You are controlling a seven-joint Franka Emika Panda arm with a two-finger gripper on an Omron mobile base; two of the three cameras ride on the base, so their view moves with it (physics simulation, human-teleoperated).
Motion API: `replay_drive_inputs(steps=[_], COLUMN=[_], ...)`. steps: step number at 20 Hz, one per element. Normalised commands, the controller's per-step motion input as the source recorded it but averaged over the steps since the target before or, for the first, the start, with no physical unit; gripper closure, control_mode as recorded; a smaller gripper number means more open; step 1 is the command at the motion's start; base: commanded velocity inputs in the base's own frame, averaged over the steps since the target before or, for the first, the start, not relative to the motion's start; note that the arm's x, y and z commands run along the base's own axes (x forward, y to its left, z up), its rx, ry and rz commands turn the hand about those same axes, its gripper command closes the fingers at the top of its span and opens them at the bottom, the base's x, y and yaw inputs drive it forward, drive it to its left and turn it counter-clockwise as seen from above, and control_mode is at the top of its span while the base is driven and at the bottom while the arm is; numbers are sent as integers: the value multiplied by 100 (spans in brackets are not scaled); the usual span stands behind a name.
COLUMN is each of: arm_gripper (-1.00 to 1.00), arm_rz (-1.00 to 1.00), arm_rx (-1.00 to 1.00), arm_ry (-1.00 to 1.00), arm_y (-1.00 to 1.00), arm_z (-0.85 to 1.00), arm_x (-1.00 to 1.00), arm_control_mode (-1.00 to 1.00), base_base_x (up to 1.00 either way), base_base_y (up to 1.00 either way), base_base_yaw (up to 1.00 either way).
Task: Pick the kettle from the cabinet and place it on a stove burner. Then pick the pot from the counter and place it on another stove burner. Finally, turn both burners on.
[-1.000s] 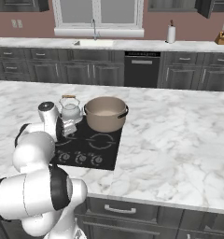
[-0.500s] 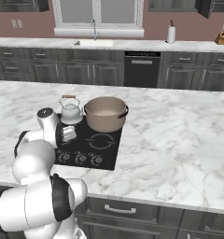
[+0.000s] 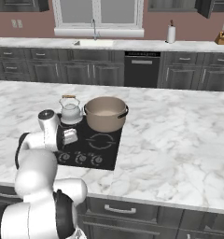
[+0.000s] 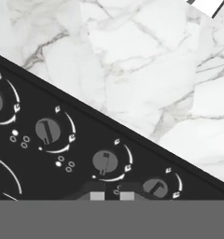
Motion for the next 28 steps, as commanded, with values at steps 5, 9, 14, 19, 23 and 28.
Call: replay_drive_inputs(steps=[5,9,14,19,23,28], arm_gripper=[-100,-100,-100,-100,-100,-100], arm_rz=[-4,-1,0,0,0,0], arm_rx=[0,0,0,0,0,0], arm_ry=[0,1,3,6,6,4], arm_y=[0,0,0,0,0,0], arm_z=[-25,-22,-20,-32,-26,-24], arm_x=[-22,-2,13,12,15,14], arm_control_mode=[-100,-100,-100,-100,-100,-100], base_base_x=[0,0,0,0,0,0], base_base_y=[0,0,0,0,0,0], base_base_yaw=[0,0,0,0,0,0])
